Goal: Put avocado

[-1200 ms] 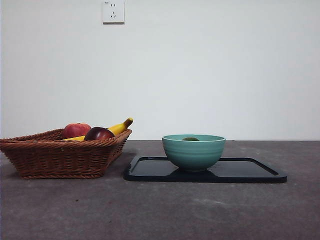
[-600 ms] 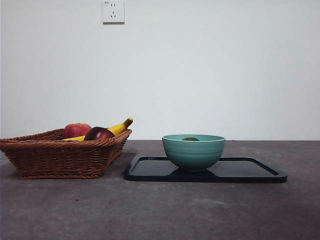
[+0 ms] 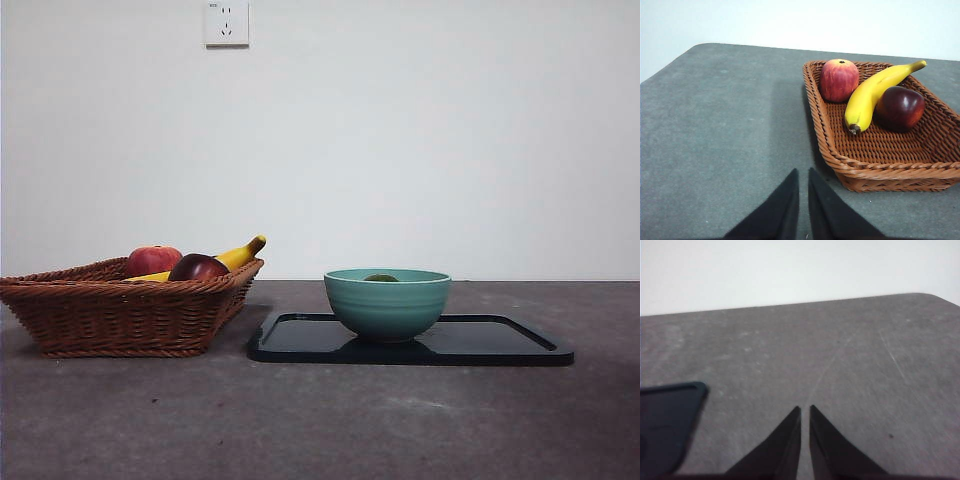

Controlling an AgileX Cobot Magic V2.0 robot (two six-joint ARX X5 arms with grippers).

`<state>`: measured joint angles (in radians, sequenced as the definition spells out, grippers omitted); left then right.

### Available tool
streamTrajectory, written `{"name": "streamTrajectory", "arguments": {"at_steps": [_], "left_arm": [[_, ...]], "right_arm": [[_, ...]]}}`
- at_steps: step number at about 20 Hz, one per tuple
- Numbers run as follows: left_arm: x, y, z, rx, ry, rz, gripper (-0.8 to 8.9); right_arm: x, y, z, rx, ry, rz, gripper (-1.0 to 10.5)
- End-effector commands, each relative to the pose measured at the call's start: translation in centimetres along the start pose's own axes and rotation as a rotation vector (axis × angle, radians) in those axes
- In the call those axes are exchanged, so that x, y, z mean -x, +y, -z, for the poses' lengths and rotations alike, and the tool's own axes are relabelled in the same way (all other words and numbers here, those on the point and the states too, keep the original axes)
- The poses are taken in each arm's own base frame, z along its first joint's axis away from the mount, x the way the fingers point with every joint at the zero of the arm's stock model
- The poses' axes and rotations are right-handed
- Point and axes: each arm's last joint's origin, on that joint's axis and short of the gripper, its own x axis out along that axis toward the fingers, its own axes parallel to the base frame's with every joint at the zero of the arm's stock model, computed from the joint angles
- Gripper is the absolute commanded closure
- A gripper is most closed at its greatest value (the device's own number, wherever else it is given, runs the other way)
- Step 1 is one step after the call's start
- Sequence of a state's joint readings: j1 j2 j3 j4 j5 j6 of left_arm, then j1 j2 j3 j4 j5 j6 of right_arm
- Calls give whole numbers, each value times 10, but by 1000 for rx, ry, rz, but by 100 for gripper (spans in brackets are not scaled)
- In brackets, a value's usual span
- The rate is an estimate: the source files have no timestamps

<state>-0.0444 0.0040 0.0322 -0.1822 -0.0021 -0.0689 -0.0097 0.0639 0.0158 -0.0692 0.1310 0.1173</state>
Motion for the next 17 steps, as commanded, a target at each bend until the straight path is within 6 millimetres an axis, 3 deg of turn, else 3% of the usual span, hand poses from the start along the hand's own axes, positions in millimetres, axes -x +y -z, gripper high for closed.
{"name": "streamTrajectory", "arguments": {"at_steps": [1, 17], "left_arm": [[-2, 0, 7, -12, 26, -1, 786], [-2, 0, 7, -12, 26, -1, 786]], "right_arm": [[0, -1, 3, 24, 11, -1, 922], [4, 2, 9, 112, 65, -130, 922]]}}
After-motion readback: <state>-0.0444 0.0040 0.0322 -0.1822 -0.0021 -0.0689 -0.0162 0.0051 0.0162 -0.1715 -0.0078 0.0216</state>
